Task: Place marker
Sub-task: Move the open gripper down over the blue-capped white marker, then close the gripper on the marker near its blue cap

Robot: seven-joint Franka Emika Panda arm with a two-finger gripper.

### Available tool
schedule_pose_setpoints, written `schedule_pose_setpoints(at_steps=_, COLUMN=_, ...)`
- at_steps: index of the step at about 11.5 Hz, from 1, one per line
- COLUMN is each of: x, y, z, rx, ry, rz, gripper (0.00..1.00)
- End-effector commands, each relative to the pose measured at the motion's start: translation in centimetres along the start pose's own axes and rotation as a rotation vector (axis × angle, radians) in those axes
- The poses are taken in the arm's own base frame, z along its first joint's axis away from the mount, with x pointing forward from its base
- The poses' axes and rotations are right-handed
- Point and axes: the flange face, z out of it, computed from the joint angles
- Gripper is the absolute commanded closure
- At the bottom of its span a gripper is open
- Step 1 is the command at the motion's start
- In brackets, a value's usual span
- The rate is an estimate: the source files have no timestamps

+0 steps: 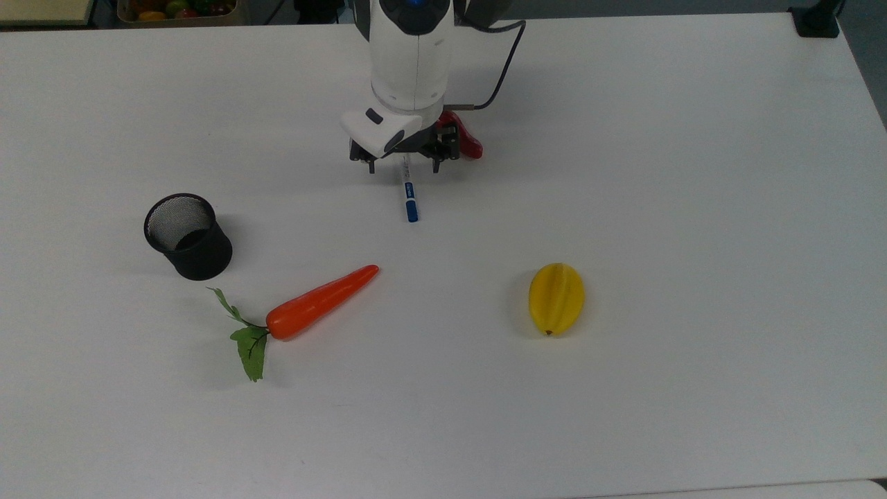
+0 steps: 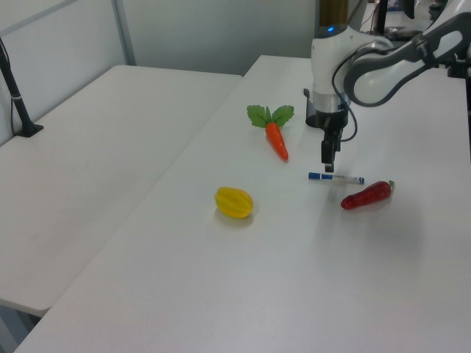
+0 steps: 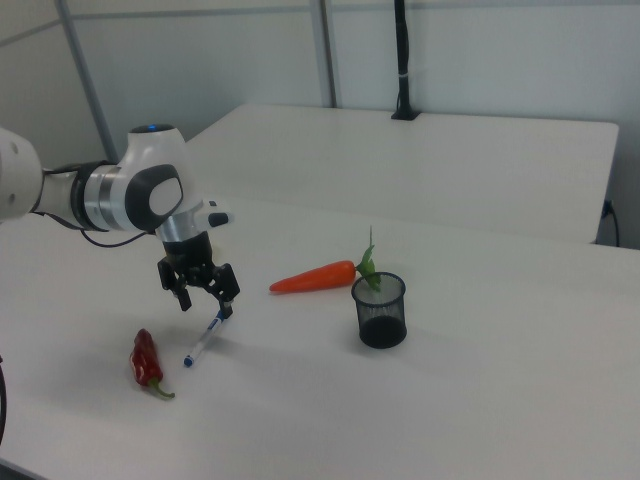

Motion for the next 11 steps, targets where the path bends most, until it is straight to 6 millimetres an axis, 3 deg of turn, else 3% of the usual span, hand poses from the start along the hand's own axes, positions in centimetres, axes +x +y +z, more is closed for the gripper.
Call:
schedule_pose_setpoints(at_steps=1, x=0.6, y=-0.5, z=2.0, rx=-0.015, ry=0.012, rz=0.017, gripper=0.04)
schedule_pose_setpoints(at_steps=2, x=0.6, y=-0.5, z=2.4, rx=-0.021, ry=0.005, rz=0.012, gripper=0.10)
schedule_pose_setpoints(at_steps=6, x=1.5, y=-0.7, z=3.3, rx=-0.015, ry=0.051, rz=0.013, gripper=0.51)
schedule_pose_setpoints(at_steps=11, x=1.7, y=-0.7, z=3.5, rx=-0.014, ry=0.055, rz=0.012, gripper=0.76)
